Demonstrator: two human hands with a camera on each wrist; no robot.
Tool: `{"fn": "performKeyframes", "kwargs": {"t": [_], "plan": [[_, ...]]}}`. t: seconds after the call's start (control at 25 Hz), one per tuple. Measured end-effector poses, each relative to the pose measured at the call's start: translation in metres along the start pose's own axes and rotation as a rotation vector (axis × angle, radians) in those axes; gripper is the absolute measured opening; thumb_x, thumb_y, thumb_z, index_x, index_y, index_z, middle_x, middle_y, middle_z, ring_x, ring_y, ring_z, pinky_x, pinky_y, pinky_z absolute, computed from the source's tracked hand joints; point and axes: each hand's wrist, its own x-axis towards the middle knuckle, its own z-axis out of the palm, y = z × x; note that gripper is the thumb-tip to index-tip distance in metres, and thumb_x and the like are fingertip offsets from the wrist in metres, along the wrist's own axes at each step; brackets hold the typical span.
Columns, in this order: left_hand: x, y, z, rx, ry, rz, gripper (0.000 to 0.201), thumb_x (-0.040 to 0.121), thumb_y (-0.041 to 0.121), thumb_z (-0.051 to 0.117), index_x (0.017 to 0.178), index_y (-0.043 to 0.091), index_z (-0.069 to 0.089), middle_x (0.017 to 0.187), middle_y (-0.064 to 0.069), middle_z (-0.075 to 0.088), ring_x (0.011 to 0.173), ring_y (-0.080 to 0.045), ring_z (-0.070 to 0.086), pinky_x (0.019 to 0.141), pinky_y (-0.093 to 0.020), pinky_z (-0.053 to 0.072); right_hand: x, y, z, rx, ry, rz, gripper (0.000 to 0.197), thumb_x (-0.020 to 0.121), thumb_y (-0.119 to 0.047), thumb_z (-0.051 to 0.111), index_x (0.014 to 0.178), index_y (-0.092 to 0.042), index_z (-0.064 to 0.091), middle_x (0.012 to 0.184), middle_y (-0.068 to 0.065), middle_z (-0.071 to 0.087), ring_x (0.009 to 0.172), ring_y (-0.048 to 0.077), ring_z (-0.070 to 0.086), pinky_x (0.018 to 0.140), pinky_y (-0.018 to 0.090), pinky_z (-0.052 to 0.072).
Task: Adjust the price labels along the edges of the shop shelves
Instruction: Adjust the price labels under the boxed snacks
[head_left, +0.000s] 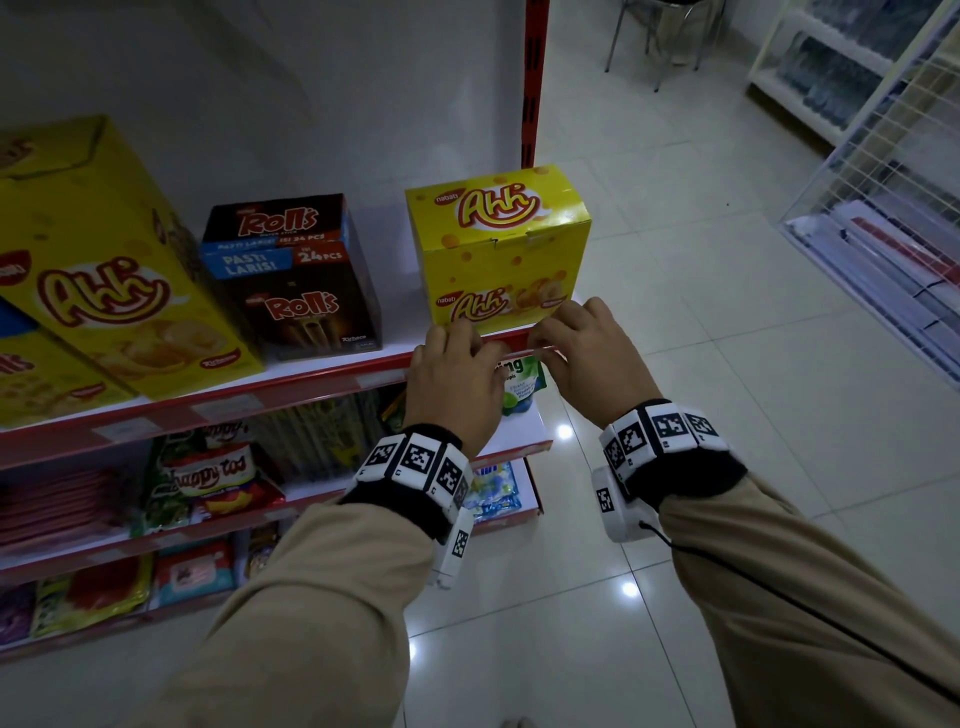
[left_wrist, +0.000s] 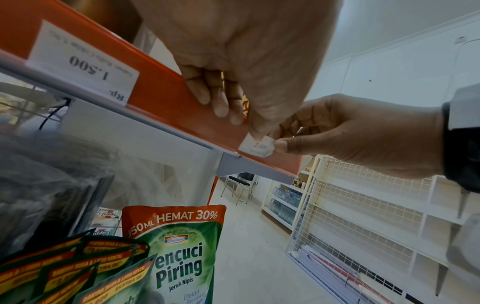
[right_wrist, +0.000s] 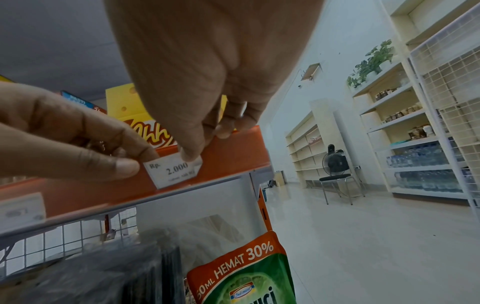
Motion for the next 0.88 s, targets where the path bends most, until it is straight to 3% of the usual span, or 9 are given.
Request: {"fn": "performKeyframes", "kwargs": {"t": [0.16,0.6,0.88], "plan": [[-0.0023,-0.0010,0.0011,0.019,-0.017,-0.004,0.027,0.093,0.030,0.050,0.118,0.019,0.056,0.114,-0.007,0.049,0.108,-0.028,0.041,0.088,-0.038,0.034,0.0008,0.0000,-0.0018,-0.008,-0.015,-0.006,0.014,0.092,-0.016,0.056,0.098,-0.010,0.067,0.101,0.012,0.062,0.090,0.033,0.047,0.076,0.043,0.043],[-0.0017,0.0025,0.0007,0.076,-0.032,-0.014,0.026,0.092,0.025,0.050,0.117,0.018,0.055,0.115,-0.007,0.049,0.107,-0.028,0.042,0.089,-0.039,0.036,-0.0012,-0.0001,-0.0021,-0.061,0.012,-0.012,0.016,0.092,-0.018,0.055,0.099,-0.010,0.066,0.102,0.013,0.062,0.088,0.034,0.049,0.071,0.045,0.046],[-0.0044,-0.0069,-0.0047,0.017,-0.050,0.014,0.041,0.086,0.004,0.053,0.125,0.016,0.051,0.122,-0.006,0.049,0.111,-0.026,0.040,0.091,-0.037,0.039,-0.0052,-0.0039,-0.0074,0.023,0.070,0.013,0.020,0.085,-0.014,0.058,0.104,-0.014,0.062,0.109,0.007,0.062,0.090,0.032,0.049,0.072,0.044,0.044]]}}
